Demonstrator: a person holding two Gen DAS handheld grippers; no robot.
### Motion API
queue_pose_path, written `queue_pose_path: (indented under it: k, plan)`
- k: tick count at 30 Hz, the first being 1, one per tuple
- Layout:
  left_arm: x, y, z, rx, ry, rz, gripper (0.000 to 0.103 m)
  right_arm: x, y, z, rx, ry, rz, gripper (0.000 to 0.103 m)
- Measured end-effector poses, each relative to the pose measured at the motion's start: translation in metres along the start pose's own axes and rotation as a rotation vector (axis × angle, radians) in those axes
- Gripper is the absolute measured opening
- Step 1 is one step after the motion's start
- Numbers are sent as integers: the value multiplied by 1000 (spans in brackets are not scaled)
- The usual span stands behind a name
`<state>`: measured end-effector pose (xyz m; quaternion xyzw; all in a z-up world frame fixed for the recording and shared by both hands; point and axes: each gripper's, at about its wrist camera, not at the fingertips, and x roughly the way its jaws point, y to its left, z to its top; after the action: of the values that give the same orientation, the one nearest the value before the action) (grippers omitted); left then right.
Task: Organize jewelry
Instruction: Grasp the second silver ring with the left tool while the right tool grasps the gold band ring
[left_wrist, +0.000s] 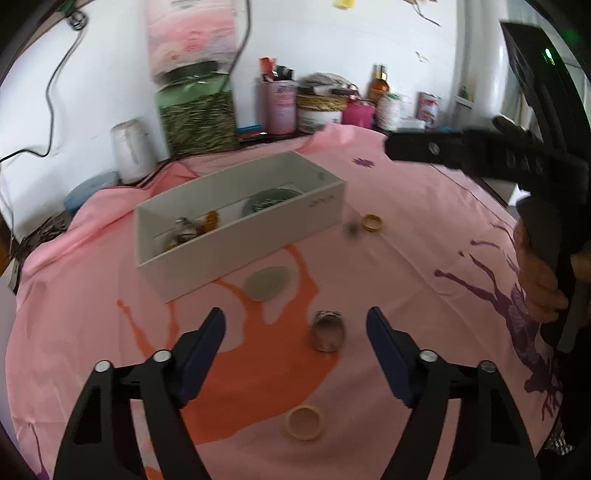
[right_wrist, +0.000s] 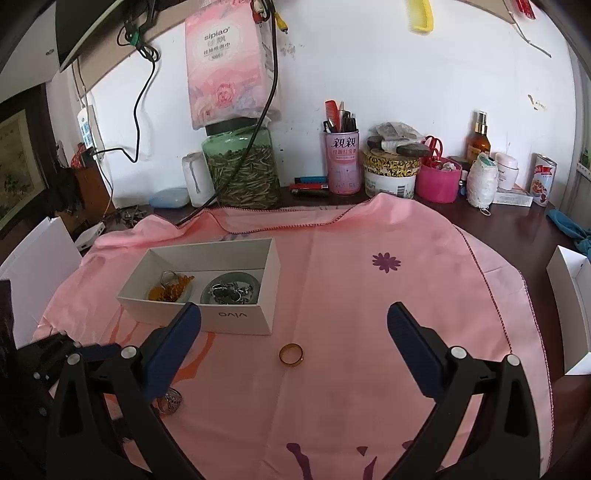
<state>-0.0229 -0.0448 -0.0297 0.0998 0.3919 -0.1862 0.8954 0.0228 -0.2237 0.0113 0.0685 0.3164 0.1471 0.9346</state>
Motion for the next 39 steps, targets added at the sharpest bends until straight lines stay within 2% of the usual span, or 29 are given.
queue_pose_path:
  k: [3,10,13,18,20,23,26,30,35,39]
  plan:
    - [8,-4,1,8,22,-13,56,0,-3,0,13,0,2,96]
    - [26,-7,5,15,75,-34,41,5,-4,-1,27,18,4,96]
    - [28,-9,4,28,82,-46,24,7,-5,-2,25,23,-5,96]
    - [19,-5,3,12,51,-28,23,12,-10,-3,35,36,-24,95]
    - [12,5,7,-25,21,-19,23,18,-9,-5,27,59,-28,86]
    - [2,23,11,-79,-14,15,23,28,-5,-9,6,104,-13,80]
    - [-4,43,14,-143,-29,43,23,38,4,-14,-37,148,-6,76]
    - [-7,55,14,-176,-32,67,23,48,15,-23,-85,193,-7,74]
    - [-8,57,13,-189,-27,65,23,57,13,-27,-83,230,-3,58]
    - [-9,58,13,-194,-32,56,23,63,12,-30,-82,256,-7,51]
